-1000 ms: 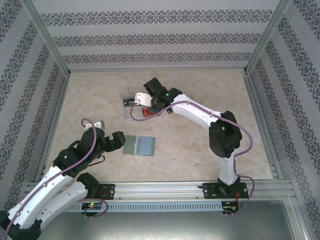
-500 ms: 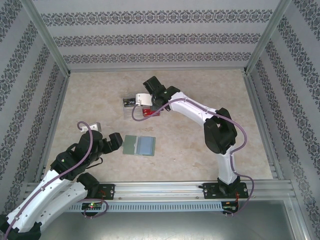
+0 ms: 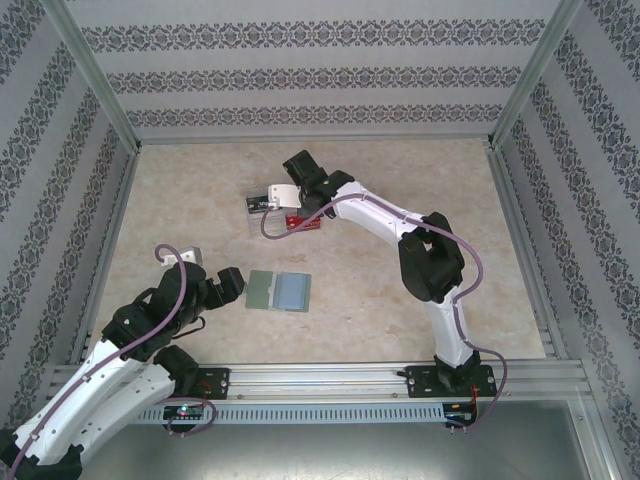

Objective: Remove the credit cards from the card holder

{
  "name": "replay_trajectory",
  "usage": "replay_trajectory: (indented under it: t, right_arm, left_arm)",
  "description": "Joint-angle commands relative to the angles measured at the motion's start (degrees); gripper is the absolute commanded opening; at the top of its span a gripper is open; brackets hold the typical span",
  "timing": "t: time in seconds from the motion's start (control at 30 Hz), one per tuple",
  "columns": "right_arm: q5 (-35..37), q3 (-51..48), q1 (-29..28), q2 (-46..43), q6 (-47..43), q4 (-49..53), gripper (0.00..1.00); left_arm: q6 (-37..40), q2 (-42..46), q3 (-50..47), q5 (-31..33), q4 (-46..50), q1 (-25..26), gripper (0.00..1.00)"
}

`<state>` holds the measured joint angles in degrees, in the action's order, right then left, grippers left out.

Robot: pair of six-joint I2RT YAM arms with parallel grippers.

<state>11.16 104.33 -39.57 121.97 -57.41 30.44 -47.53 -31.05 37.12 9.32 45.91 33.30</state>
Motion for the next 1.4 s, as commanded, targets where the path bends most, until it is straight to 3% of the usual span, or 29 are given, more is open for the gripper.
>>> replay_trajectory:
  t: [0.0, 0.07, 0.13, 0.23, 0.33, 0.73, 0.83, 1.07, 1.17, 1.23, 1.37]
  right_arm:
    - [-0.08, 2.22, 0.44, 2.15, 0.24, 0.14, 0.02]
    - [-0.34, 2.96, 0.51, 2.67, 0.87, 0.40, 0.06]
    - [-0.42, 3.37, 0.53, 2.99, 0.98, 0.50, 0.21]
    - [0.61, 4.01, 0.66, 3.52, 1.83, -0.38, 0.26]
    - [3.36, 4.64, 1.15, 4.52, 2.73, -2.90, 0.38]
    - [4.49, 2.85, 2.10, 1.14, 9.29, -6.26, 0.44]
    - [4.36, -1.77, 2.17, -3.45, 14.96, -8.64, 0.57]
    - [2.37, -20.02, 2.37, -21.35, 35.27, -16.76, 0.67]
    - [-0.28, -31.16, 3.35, -30.90, 43.86, -21.52, 0.83]
    - [-0.77, -38.70, 3.87, -36.89, 47.50, -24.99, 0.98]
    - [0.72, -50.71, 5.15, -47.59, 52.19, -28.28, 0.98]
  left_arm:
    - [-0.73, 0.42, -0.59, 1.22, 1.52, 0.03, 1.00]
    - [-0.74, 0.46, -0.64, 1.22, 1.61, 0.01, 1.00]
    - [-0.73, 0.43, -0.73, 1.28, 1.55, 0.01, 1.00]
    - [-0.74, 0.46, -0.94, 1.21, 1.43, 0.01, 1.00]
    - [-0.74, 0.46, -1.11, 1.17, 1.26, 0.09, 1.00]
    - [-0.31, -0.03, -1.19, 1.40, 0.58, 0.06, 1.00]
    - [0.27, -0.62, -0.78, 1.62, 0.28, 0.06, 1.00]
    - [0.95, -4.67, 0.91, 1.22, -2.56, 0.03, 1.00]
    - [0.60, -7.41, 2.68, 0.88, -3.25, 0.01, 1.00]
    - [-0.03, -9.29, 4.02, 0.85, -3.27, 0.01, 1.00]
    - [-2.37, -13.19, 7.00, 2.29, -2.98, 0.00, 1.00]
